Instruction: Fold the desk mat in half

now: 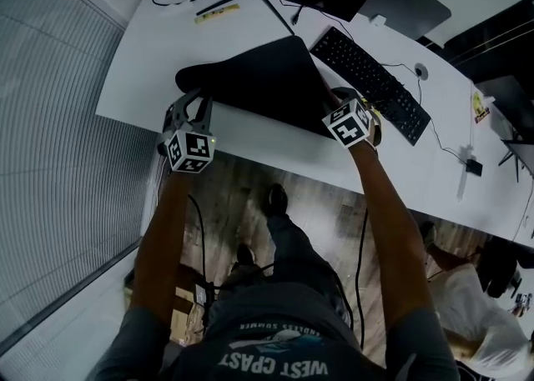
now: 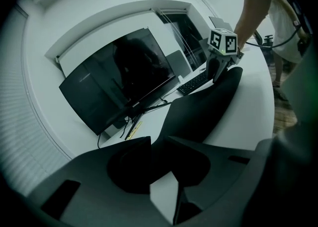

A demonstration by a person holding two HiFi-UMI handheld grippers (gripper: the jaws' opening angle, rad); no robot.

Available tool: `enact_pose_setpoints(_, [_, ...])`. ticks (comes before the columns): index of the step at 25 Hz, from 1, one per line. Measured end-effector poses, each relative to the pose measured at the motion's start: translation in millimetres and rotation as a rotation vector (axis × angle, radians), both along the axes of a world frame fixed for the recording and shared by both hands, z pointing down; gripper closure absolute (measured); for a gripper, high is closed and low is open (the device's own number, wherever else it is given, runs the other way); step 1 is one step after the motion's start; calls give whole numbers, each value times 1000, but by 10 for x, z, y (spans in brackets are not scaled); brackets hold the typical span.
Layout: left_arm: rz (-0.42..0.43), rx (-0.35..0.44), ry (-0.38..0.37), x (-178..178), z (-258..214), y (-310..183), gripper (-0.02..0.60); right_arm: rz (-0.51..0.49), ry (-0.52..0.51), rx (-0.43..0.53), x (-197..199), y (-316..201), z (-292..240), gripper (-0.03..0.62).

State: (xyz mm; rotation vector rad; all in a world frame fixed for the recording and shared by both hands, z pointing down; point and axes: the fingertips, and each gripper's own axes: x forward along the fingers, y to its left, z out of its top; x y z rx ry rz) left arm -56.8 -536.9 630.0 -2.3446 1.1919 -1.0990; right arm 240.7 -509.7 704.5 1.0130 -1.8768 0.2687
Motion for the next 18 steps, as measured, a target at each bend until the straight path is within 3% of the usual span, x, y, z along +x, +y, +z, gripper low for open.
enact_pose_setpoints(4, [-21,16,26,-111,-232,140,495,-12,2,28,-42,84,-203,447])
enact_pose_setpoints(9, [-14,36,113,-132,-642,251,497,10,-22,98,-60,211,-659,473])
enact_pose_setpoints(18, [-74,123,198,-771,-1393,913,509,-22,-165,236,-760,635,-1658,563])
